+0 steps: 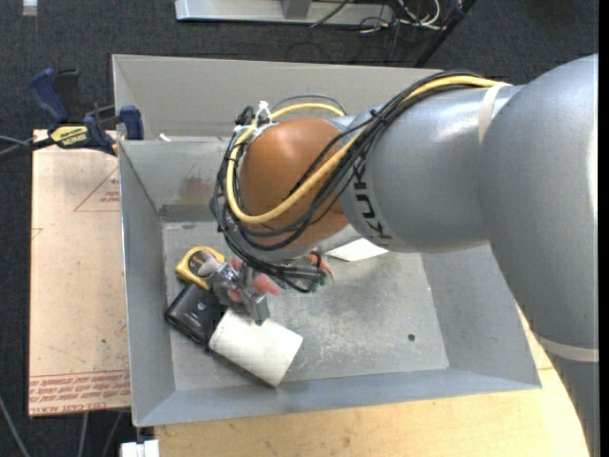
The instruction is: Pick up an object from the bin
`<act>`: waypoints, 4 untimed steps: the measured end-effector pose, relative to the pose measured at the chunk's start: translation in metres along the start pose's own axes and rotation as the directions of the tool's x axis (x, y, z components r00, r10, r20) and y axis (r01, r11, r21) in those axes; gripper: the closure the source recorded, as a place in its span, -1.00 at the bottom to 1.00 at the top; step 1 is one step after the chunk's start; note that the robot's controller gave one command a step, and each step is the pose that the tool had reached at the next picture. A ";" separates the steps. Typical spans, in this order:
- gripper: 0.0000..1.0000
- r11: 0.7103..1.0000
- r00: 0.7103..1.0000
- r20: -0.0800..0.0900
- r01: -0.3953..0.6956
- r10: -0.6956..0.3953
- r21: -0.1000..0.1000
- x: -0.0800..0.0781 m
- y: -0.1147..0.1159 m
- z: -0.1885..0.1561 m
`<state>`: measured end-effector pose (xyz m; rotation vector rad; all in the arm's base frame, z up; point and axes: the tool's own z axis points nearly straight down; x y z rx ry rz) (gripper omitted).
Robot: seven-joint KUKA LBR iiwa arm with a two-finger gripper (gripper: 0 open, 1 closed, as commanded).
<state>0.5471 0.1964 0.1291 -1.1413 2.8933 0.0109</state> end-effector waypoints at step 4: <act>1.00 0.999 0.999 0.001 0.041 -0.041 -0.002 -0.018 0.006 -0.075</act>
Offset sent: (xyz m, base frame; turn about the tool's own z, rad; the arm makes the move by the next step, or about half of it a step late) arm 0.0008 0.0138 0.0912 -0.0254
